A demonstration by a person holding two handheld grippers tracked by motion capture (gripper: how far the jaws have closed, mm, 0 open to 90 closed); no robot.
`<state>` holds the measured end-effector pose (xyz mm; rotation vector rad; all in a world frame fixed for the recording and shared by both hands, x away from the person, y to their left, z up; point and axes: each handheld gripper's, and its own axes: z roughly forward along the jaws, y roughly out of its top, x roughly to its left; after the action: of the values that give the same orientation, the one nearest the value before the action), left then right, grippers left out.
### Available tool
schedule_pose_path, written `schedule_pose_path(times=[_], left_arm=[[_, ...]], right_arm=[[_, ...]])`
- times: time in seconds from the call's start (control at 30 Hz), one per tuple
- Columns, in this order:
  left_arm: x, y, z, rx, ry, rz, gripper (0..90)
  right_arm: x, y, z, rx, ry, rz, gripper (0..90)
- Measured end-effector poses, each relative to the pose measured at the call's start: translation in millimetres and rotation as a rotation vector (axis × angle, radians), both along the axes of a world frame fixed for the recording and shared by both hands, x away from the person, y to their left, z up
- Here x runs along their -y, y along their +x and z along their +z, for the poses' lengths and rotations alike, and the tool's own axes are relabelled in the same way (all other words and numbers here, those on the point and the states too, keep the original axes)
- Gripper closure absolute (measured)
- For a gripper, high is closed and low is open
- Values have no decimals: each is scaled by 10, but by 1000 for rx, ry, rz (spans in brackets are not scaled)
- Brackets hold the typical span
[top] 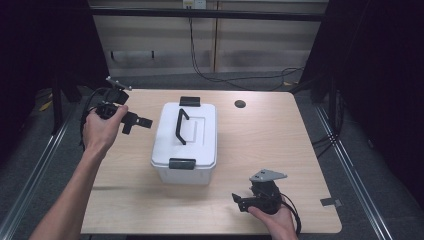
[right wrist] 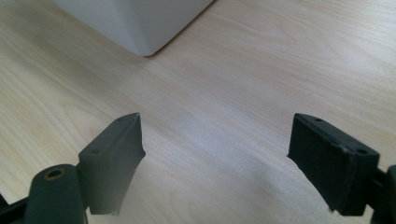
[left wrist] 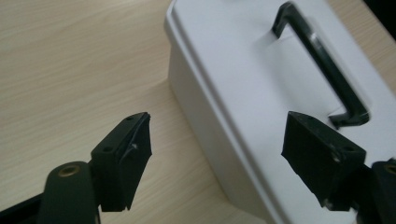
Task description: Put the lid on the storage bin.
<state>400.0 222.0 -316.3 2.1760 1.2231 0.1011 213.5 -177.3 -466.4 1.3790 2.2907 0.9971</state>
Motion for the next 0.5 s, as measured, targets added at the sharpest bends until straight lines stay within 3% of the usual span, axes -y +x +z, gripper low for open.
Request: schedule_pose_path(times=[0.1,0.2,0.33,0.5], left_arm=[[-39,-47,-32,11,-38,-10,240],[-71,-82,-59,25,-29,-14,240],[-235,-198,-112,37,-64,-18,231],[-382,-306,-167,64,-72,-4,242]], right_arm=[[-1,-3,2,-3,1,-6,171],[1,-7,3,-2,2,-8,171],[12,-9,3,3,-1,-8,171],[9,-7,0,1,-3,-7,171]])
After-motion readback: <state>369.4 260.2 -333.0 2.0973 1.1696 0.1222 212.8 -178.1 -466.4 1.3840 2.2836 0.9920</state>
